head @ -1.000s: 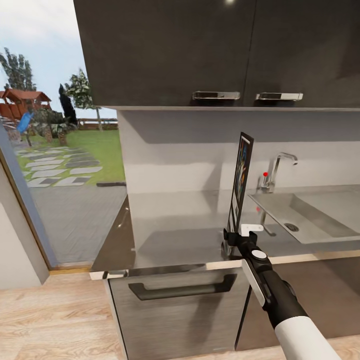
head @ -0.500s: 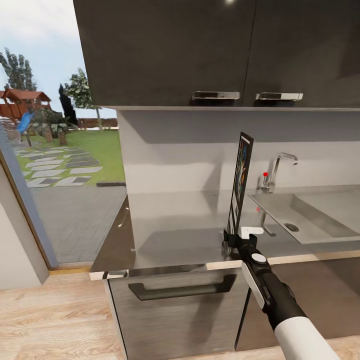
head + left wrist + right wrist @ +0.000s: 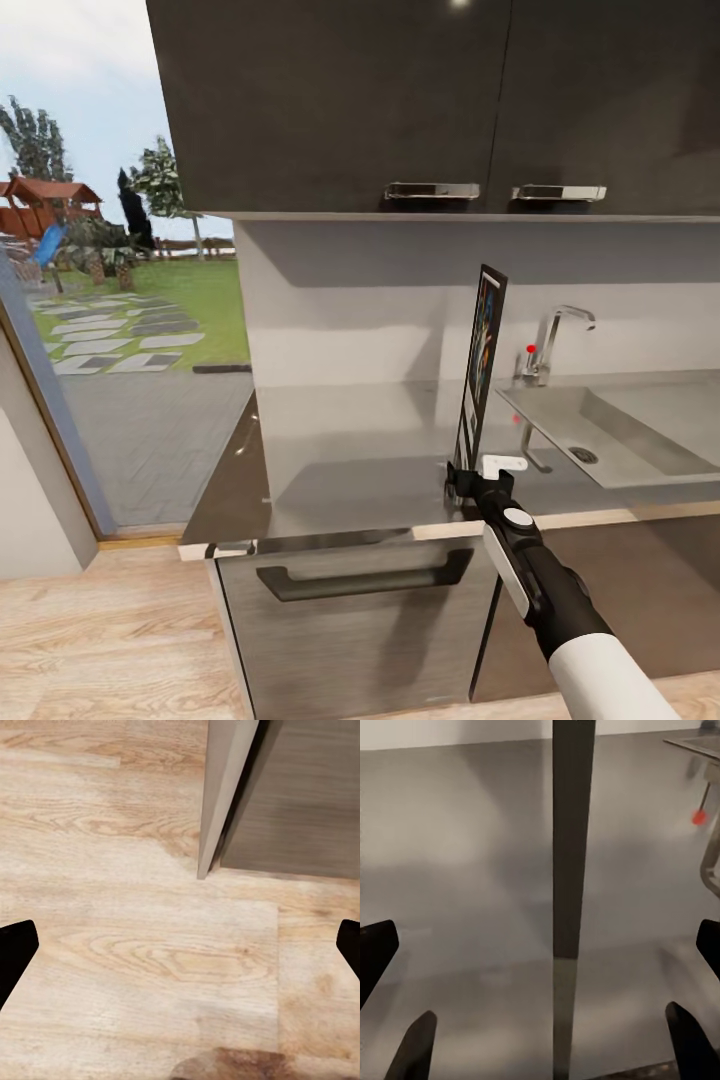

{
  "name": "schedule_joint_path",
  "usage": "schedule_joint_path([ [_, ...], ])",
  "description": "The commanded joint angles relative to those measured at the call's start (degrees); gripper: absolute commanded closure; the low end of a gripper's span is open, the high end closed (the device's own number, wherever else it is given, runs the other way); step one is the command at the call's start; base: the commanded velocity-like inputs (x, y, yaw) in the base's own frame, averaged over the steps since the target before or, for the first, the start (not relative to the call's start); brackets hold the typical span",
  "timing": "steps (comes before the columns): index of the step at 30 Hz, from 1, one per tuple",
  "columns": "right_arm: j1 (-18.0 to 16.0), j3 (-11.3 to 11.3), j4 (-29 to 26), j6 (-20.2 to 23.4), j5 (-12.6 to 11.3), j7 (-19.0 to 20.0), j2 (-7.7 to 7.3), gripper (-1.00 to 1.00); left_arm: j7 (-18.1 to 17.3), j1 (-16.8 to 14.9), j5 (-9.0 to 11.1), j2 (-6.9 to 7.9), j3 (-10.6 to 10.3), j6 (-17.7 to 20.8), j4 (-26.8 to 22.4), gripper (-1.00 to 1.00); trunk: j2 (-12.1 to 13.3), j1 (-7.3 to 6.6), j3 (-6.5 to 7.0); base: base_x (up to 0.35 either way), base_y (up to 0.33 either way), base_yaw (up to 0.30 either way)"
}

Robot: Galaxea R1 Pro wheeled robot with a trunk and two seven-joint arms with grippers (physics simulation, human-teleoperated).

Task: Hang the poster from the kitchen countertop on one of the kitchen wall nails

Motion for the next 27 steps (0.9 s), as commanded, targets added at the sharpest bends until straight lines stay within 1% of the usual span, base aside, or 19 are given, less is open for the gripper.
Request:
schedule_joint_path([
  [1, 0.0, 0.3, -0.1, 0.2, -0.6, -0.6, -0.10, -1.00, -0.4, 0.0, 0.0, -0.03, 0.2, 0.0, -0.1, -1.00, 0.0, 0.01, -0.05, 0.054, 0.000, 0.000],
  [8, 0.0, 0.3, -0.1, 0.2, -0.6, -0.6, -0.09, -1.00, -0.4, 0.0, 0.0, -0.04, 0.2, 0.0, -0.1, -1.00, 0.0, 0.01, -0.05, 0.102, 0.000, 0.000],
  [16, 0.0, 0.3, -0.1, 0.2, -0.6, -0.6, -0.10, -1.00, -0.4, 0.0, 0.0, -0.02, 0.2, 0.0, -0.1, -1.00, 0.0, 0.01, -0.05, 0.015, -0.001, 0.000],
  [27, 0.0, 0.3, -0.1, 0.2, -0.6, -0.6, -0.10, -1.00, -0.4, 0.0, 0.0, 0.00, 0.2, 0.0, -0.1, -1.00, 0.0, 0.01, -0.05, 0.052, -0.066, 0.000],
])
